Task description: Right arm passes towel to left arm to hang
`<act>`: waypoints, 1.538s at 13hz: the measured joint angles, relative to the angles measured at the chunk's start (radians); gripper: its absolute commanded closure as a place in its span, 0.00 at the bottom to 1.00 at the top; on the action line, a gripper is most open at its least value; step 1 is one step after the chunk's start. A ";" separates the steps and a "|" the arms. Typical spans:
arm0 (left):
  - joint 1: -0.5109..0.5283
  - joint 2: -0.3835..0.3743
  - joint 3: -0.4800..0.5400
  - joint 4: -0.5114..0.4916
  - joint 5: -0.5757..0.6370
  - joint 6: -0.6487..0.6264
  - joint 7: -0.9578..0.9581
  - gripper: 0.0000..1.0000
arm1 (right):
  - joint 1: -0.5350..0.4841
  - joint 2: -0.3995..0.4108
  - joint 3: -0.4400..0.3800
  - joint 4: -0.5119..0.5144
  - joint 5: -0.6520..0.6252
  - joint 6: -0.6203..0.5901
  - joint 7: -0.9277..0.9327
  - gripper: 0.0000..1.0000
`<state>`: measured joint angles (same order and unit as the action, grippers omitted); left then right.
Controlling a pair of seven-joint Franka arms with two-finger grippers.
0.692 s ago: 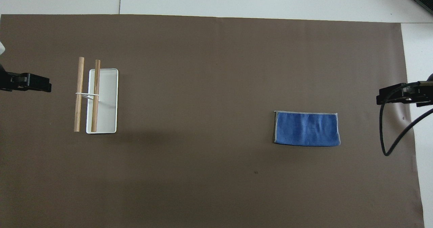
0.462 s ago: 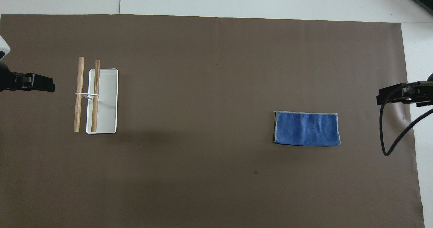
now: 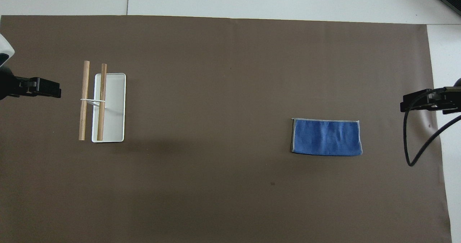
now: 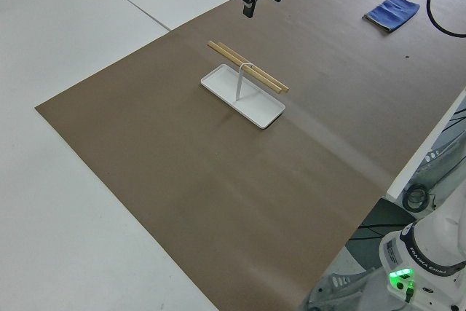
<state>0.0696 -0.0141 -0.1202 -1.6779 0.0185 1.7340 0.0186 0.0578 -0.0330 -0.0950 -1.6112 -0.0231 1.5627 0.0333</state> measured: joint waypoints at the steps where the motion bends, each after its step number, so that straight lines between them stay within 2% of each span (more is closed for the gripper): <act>1: 0.000 0.000 0.000 0.000 0.000 0.000 0.000 0.00 | 0.000 0.000 0.000 -0.002 0.000 0.000 0.000 0.00; 12: 0.002 0.000 0.008 0.000 0.000 -0.001 -0.003 0.00 | 0.000 -0.002 0.000 -0.023 0.000 0.012 0.000 0.00; 18: 0.005 0.000 0.020 0.000 0.000 -0.001 -0.003 0.00 | 0.005 -0.039 0.004 -0.262 0.000 0.289 0.000 0.00; 20: 0.005 0.000 0.020 0.000 0.000 -0.001 -0.003 0.00 | 0.006 -0.032 0.005 -0.370 0.000 0.428 0.000 0.00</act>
<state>0.0745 -0.0141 -0.1003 -1.6782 0.0185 1.7334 0.0154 0.0641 -0.0647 -0.0902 -1.9811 -0.0228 1.9909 0.0332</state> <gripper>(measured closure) 0.000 0.000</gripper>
